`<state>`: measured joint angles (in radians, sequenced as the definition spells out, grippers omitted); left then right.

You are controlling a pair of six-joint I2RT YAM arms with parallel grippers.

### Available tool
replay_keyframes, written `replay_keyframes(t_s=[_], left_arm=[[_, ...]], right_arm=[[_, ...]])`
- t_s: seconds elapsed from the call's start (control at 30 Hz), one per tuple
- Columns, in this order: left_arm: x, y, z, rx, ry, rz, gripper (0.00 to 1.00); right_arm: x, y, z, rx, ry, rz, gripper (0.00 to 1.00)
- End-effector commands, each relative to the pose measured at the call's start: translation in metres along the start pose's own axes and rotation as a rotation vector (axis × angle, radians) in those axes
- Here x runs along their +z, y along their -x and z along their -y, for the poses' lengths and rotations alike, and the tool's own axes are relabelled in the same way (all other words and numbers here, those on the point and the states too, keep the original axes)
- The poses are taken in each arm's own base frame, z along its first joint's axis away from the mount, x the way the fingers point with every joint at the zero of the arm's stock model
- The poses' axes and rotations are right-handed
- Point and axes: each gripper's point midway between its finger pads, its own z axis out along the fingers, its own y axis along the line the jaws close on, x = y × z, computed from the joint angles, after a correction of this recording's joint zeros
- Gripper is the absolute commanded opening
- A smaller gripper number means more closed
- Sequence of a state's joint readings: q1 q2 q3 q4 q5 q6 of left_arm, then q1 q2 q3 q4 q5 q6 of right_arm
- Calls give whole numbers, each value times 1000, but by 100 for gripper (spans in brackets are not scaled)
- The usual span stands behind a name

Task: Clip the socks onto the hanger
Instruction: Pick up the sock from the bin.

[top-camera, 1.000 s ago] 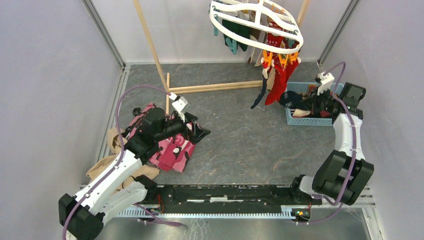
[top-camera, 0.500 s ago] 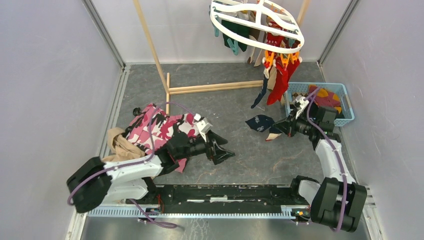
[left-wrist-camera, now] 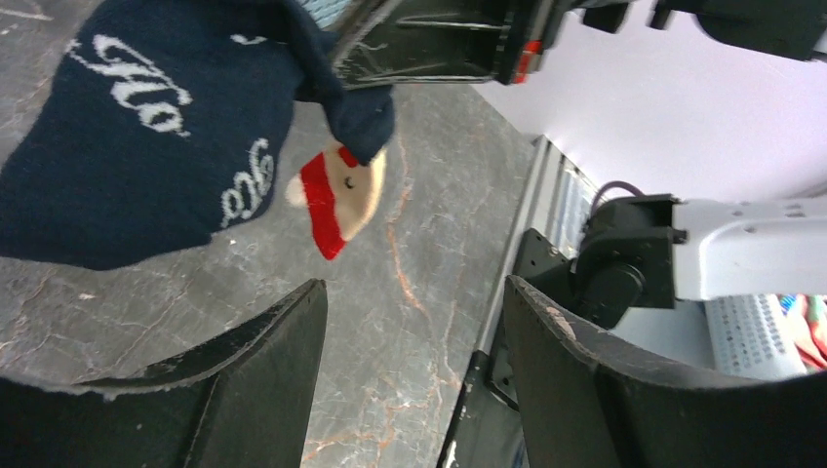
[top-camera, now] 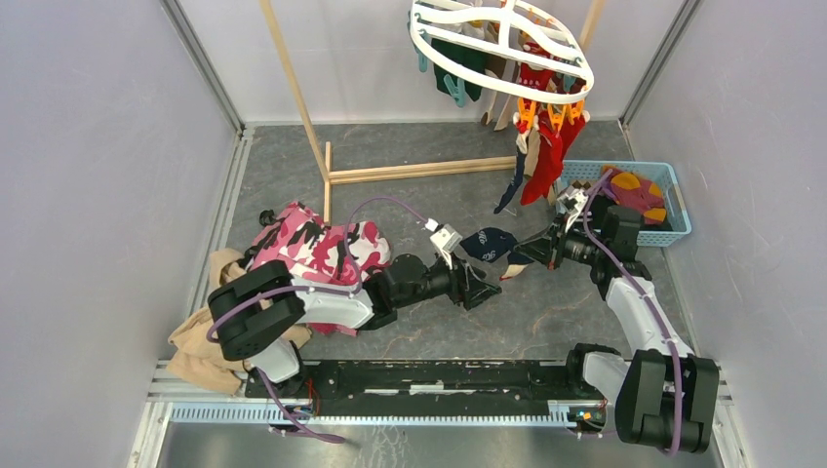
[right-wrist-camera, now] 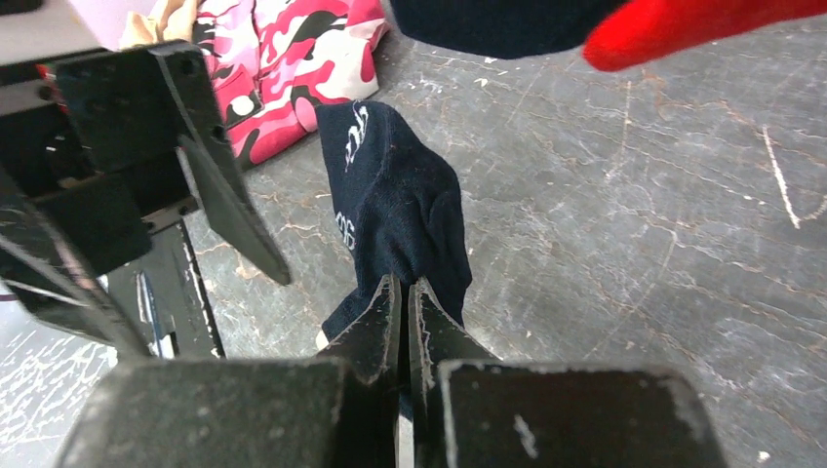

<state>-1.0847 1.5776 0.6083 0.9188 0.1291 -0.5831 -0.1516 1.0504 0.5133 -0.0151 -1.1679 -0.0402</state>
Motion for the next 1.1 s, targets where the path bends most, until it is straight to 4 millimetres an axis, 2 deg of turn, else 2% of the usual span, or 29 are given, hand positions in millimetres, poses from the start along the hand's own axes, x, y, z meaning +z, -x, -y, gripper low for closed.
replay_keyframes(t_s=[0.0, 0.17, 0.3, 0.4, 0.5, 0.53, 0.67, 0.73, 0.9, 1.07], left_arm=[[18, 14, -5, -57, 45, 67, 72], [32, 7, -8, -64, 51, 37, 71], [42, 2, -24, -49, 119, 27, 70], [49, 1, -27, -36, 129, 21, 66], [57, 1, -27, -29, 125, 9, 53], [59, 0, -27, -28, 123, 4, 45], [57, 3, -20, -28, 99, -6, 4], [51, 7, -15, -33, 88, -3, 2], [21, 20, -3, -139, 49, 1, 2], [-19, 39, 2, -294, 18, 31, 2]], right_arm=[[5, 6, -8, -13, 32, 8, 1], [10, 5, -12, -17, 50, -2, 1], [11, 5, -13, -20, 56, -6, 2], [12, 4, -14, -19, 58, -9, 2], [12, 4, -15, -20, 62, -9, 2], [12, 4, -15, -19, 63, -10, 3], [12, 4, -16, -29, 67, -17, 6], [11, 3, -17, -50, 75, -33, 16], [4, 10, -25, -205, 113, -71, 51], [-6, 16, -28, -413, 103, -102, 64]])
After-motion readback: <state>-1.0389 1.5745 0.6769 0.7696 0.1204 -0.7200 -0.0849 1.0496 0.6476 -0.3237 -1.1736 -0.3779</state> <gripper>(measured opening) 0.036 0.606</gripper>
